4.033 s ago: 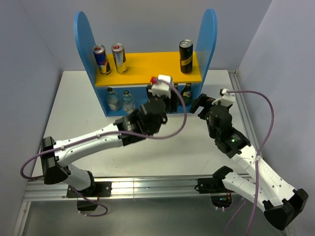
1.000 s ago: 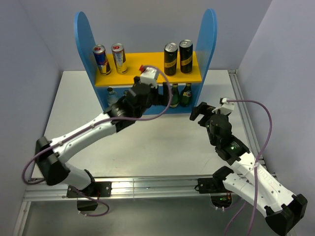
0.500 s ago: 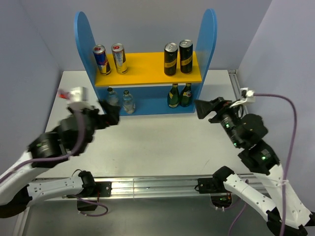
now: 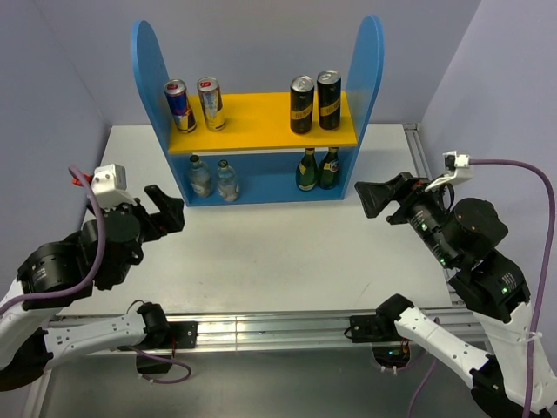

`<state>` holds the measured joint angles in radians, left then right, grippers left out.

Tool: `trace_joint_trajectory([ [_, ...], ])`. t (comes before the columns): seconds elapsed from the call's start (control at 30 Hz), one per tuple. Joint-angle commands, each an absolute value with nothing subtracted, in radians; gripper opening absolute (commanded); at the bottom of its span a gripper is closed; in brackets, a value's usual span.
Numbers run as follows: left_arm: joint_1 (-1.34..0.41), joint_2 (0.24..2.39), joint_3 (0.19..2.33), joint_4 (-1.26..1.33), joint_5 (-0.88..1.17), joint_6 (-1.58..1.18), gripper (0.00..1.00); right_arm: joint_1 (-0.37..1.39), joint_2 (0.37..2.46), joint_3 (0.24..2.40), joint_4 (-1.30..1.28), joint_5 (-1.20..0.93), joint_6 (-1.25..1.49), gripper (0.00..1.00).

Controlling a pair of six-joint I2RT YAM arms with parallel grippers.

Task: Place and organize the beverage onto the shelf

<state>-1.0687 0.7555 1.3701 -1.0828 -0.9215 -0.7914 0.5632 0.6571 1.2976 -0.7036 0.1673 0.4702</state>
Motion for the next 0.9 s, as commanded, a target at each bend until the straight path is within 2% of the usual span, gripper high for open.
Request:
trace_joint_trajectory([
  [0.0,-1.071,0.739,1.359,-1.091,-0.923,-0.801,0.99,0.569,0.664,1.315,-0.723,0.169,0.442,1.0],
  [0.87,-1.071,0.749,1.282,-1.028,-0.936,-0.793,0.99,0.568,0.677,1.235,-0.643,0.144,0.417,1.0],
])
